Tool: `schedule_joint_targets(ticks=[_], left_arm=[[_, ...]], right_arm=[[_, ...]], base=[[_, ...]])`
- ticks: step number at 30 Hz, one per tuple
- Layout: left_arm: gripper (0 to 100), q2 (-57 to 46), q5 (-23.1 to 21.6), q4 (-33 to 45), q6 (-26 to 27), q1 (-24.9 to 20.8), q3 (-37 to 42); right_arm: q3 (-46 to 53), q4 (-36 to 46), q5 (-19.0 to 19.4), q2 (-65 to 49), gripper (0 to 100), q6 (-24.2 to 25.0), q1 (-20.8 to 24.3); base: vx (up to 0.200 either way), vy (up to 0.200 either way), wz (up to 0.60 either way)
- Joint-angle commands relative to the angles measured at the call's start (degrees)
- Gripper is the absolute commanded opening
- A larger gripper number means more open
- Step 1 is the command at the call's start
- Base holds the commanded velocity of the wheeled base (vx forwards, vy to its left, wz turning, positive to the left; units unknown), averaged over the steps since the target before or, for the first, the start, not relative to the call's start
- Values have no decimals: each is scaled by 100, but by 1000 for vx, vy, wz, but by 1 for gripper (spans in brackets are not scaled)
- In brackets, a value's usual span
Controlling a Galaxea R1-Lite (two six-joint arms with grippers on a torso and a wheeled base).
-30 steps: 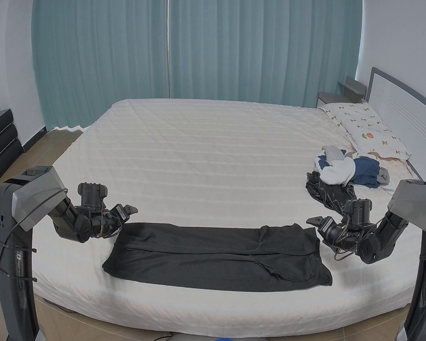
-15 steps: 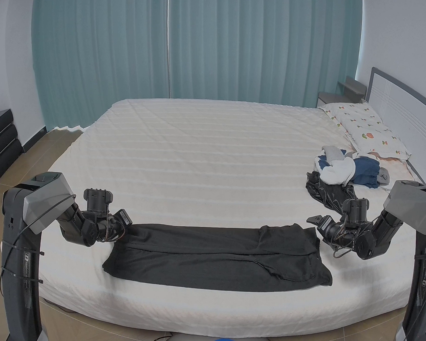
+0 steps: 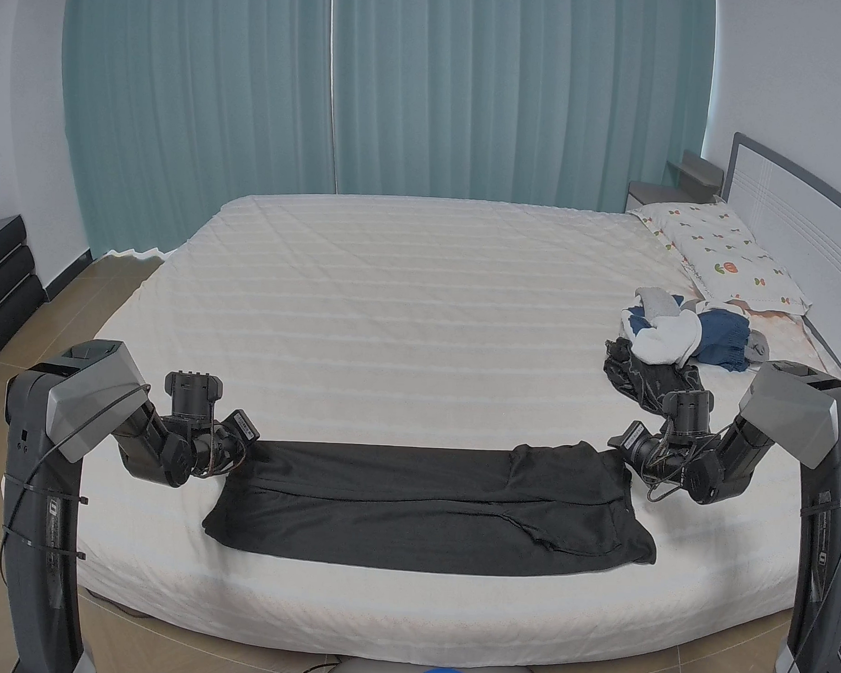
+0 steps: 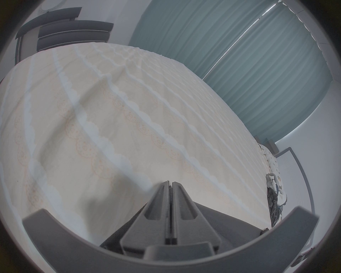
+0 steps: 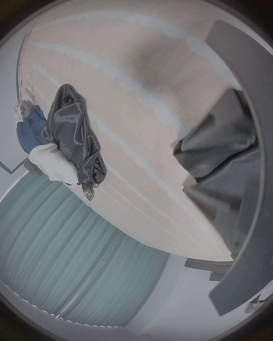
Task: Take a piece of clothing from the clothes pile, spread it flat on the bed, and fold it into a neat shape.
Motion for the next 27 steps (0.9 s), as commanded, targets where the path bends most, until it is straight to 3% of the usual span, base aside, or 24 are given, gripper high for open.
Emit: schedule_joint_targets(ticks=[1,23,24,27], left_arm=[[0,16,8,-11,-3,8,-10],[0,139,16,-2,6,17,-160],[100,139,16,6,6,17,-177],[100,139,16,6,6,17,-177]], right_arm=[[-105,-39,-3,147,0,16,-85],[-166,-92,-12,156,0,68,-322],[-157,-92,-12,165,0,68,-305],[-157,-92,-12,165,0,68,-296]], base=[[0,0,0],[0,0,0],[0,0,0],[0,0,0]])
